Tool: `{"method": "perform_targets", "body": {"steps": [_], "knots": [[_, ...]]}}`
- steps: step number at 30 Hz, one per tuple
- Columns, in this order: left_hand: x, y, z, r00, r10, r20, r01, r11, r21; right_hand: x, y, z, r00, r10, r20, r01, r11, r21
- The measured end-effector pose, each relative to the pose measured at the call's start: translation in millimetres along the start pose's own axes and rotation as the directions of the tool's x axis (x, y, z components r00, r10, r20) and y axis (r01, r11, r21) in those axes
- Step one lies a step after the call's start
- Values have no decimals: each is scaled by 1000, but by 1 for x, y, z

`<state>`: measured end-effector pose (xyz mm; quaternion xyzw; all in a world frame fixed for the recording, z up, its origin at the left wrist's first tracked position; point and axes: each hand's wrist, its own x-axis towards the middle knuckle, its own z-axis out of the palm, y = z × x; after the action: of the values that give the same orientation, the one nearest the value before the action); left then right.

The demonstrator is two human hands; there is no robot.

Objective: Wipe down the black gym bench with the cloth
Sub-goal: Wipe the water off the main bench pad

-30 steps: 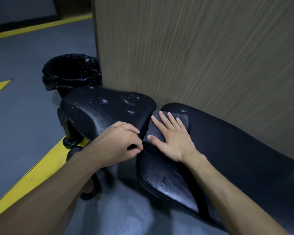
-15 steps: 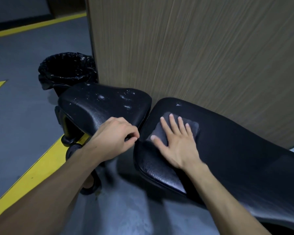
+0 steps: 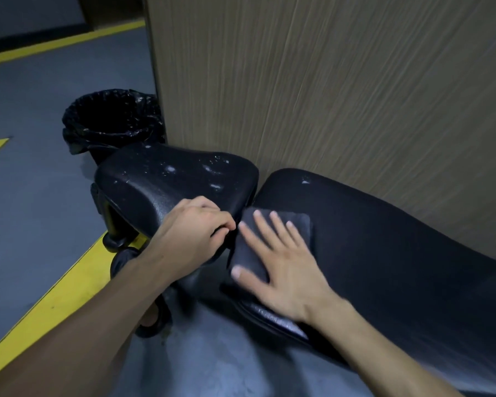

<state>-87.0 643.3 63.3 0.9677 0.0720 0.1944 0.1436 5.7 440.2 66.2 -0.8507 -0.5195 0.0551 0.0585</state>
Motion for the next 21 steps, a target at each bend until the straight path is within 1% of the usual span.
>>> {"method": "perform_targets", "body": {"steps": [1,3,5,6,8,11,13,15,16,18,19,21], "knots": [[3,1,1,1000,8,-13,-8,1000,-2,-11,-3,0,997,-75,12,75,997,21],[9,5,3,999,33,-40,-33,999,-2,-11,10,-2,986,-163,29,161,985,56],[15,8,8,999,39,-38,-40,999,-11,11,39,-8,986,-168,13,166,982,88],[17,10,10,999,23,-36,-24,1000,-20,27,56,-10,992,-126,-9,127,987,101],[18,15,14,999,12,-52,-14,1000,-26,62,94,-15,998,41,-45,-35,993,115],[18,19,19,994,108,-18,-108,994,-14,107,140,-22,952,298,-72,-292,953,80],[21,15,20,991,133,26,-133,991,-4,132,143,-22,927,373,-52,-372,928,21],[28,12,21,989,133,69,-133,991,-3,147,125,-23,941,337,-23,-337,941,-23],[31,12,20,987,138,76,-139,990,4,147,111,-23,959,283,-7,-283,958,-41],[36,14,19,984,155,85,-157,987,22,127,86,-17,994,110,-7,-110,993,-42],[37,15,18,982,160,95,-163,986,20,110,75,-14,999,32,-18,-32,999,-6],[38,15,19,979,174,106,-174,985,-2,86,77,-11,999,-36,-14,38,995,92]]}}
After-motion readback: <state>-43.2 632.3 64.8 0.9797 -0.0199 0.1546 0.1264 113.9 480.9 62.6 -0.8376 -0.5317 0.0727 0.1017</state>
